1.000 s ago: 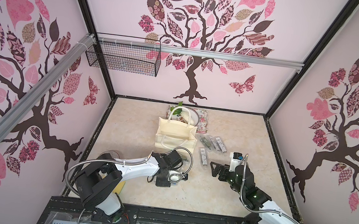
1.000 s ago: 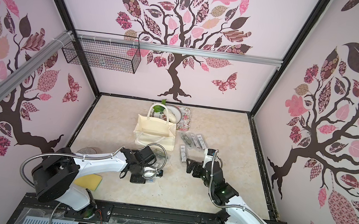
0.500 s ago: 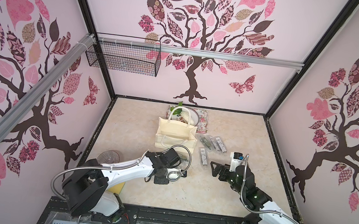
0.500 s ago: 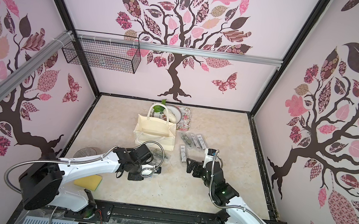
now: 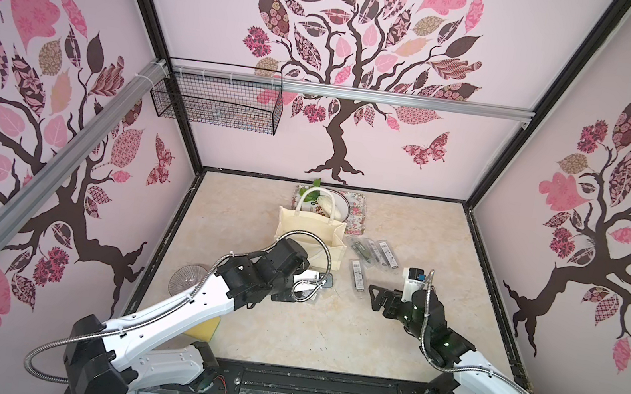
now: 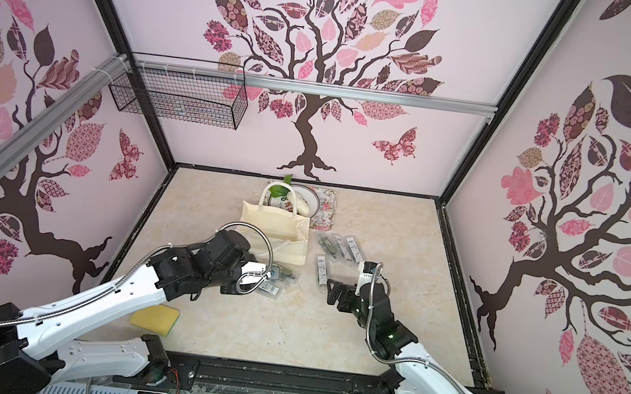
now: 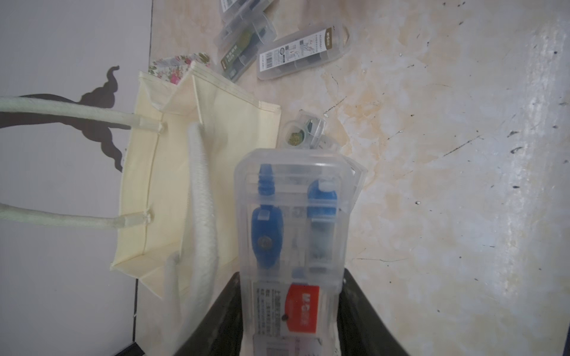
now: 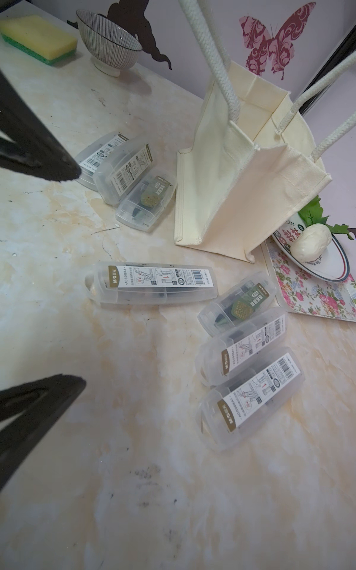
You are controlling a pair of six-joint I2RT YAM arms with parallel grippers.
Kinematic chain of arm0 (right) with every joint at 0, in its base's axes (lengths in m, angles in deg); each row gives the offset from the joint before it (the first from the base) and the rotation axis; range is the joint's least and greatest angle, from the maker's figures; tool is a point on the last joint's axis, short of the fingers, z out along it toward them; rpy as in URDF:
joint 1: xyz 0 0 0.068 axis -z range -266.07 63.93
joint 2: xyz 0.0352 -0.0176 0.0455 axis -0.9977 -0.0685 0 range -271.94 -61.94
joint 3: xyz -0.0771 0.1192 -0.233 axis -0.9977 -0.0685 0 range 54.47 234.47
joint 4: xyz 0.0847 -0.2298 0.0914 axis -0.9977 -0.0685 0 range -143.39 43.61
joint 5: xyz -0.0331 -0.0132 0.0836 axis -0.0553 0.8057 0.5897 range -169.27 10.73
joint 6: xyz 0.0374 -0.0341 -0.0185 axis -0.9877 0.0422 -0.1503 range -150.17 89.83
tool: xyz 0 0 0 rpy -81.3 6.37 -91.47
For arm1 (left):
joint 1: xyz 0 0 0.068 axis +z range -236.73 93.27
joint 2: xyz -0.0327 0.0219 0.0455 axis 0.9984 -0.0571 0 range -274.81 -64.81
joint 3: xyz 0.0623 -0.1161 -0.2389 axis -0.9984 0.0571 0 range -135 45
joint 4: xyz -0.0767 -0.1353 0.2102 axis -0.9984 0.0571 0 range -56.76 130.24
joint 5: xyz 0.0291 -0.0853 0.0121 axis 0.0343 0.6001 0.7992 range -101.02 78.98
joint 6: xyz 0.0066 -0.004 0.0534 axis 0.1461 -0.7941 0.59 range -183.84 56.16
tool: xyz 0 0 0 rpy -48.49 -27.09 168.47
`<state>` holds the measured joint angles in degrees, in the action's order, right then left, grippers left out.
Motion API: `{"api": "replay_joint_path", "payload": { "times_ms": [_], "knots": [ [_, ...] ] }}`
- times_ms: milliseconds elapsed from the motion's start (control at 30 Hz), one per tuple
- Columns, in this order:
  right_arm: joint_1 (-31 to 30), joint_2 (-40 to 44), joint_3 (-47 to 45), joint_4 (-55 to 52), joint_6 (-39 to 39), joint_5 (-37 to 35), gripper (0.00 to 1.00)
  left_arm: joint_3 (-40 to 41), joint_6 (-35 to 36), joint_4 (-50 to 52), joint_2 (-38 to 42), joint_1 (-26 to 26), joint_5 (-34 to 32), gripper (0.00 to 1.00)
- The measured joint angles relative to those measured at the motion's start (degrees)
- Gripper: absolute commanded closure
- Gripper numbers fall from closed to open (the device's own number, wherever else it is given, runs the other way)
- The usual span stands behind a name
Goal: Put the compass set into the canvas bag
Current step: Pick up the compass set at the center of the board, then place the compass set in the canvas bag.
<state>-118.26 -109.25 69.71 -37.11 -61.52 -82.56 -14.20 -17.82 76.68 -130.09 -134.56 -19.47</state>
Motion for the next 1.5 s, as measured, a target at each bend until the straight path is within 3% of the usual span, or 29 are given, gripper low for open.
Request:
{"api": "replay_joint_path", "payload": {
  "times_ms": [300, 567, 833, 1133, 1500],
  "knots": [
    [0.0, -1.1, 0.0, 0.4, -0.2, 0.7, 0.00, -11.2, 4.0, 2.9, -4.5, 3.8, 0.0, 0.54],
    [0.0, -2.2, 0.0, 0.5, -0.5, 2.0, 0.00, -20.4, 9.7, 5.6, -13.2, 6.2, -0.5, 0.53],
    [0.0, -2.2, 0.0, 0.6, -0.6, 2.0, 0.00, -27.7, 15.2, 6.0, -21.0, 12.9, 1.5, 0.53],
    [0.0, -2.3, 0.2, -1.0, 0.5, 1.2, 0.00, -29.4, 18.2, 4.1, -32.7, 17.4, 5.0, 0.53],
    [0.0, -4.5, 0.2, -1.4, 0.5, 1.1, 0.00, -34.2, 21.4, 1.3, -47.5, 18.7, 6.7, 0.53]
  ]
}}
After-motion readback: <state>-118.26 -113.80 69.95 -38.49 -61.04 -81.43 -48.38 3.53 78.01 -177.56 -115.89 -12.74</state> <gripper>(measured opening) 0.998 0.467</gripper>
